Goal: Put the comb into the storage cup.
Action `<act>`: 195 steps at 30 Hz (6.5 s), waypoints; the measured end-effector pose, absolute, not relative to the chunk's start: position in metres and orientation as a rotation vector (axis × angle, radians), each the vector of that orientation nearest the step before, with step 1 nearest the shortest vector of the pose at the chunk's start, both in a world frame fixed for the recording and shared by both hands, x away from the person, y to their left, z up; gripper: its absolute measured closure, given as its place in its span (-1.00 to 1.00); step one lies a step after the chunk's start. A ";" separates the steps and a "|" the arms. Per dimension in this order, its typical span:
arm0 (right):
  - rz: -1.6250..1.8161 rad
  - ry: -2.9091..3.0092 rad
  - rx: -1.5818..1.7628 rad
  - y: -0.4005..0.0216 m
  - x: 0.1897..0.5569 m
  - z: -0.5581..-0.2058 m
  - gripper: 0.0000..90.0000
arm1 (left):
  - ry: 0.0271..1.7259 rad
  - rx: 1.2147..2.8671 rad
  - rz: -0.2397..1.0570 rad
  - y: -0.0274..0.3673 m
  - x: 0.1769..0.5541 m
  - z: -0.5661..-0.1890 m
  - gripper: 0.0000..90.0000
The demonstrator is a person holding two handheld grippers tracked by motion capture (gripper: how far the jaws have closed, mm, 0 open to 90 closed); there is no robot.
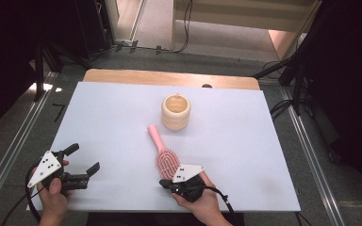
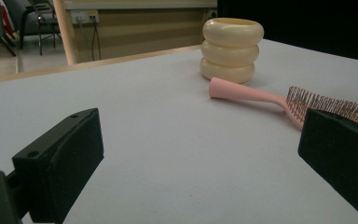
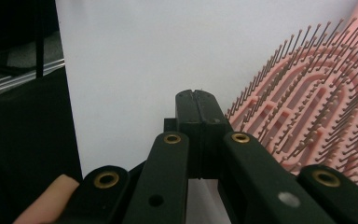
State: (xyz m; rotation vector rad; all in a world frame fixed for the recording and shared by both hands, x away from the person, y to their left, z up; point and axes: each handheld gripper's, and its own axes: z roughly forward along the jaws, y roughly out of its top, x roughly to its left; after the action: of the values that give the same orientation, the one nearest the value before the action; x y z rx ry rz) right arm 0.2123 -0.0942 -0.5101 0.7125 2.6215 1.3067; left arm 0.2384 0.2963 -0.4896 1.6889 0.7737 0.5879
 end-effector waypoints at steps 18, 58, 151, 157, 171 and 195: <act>1.224 2.637 0.692 -0.089 0.206 -0.512 0.96 | 0.773 1.688 0.587 0.296 0.238 -0.490 -0.98; 1.166 2.519 0.914 -0.142 0.227 -0.512 0.96 | 0.766 1.690 0.583 0.296 0.238 -0.489 -0.99; 0.726 2.857 0.876 -0.158 0.351 -0.486 -1.00 | 0.756 1.698 0.568 0.295 0.238 -0.490 -0.98; 0.694 2.871 0.868 -0.152 0.353 -0.489 -1.00 | 0.756 1.699 0.567 0.295 0.238 -0.490 -0.99; 0.623 2.878 0.855 -0.144 0.361 -0.495 -0.90 | 0.755 1.697 0.565 0.295 0.238 -0.490 -0.99; 0.597 2.861 0.768 -0.138 0.356 -0.495 -0.62 | 0.755 1.700 0.566 0.295 0.238 -0.490 -0.98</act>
State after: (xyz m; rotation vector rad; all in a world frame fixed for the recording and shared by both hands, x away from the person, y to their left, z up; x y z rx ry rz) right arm 0.3556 -0.1382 -0.4947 0.7684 2.8608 0.5973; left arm 0.2381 0.2946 -0.4897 1.7001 0.7551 0.5665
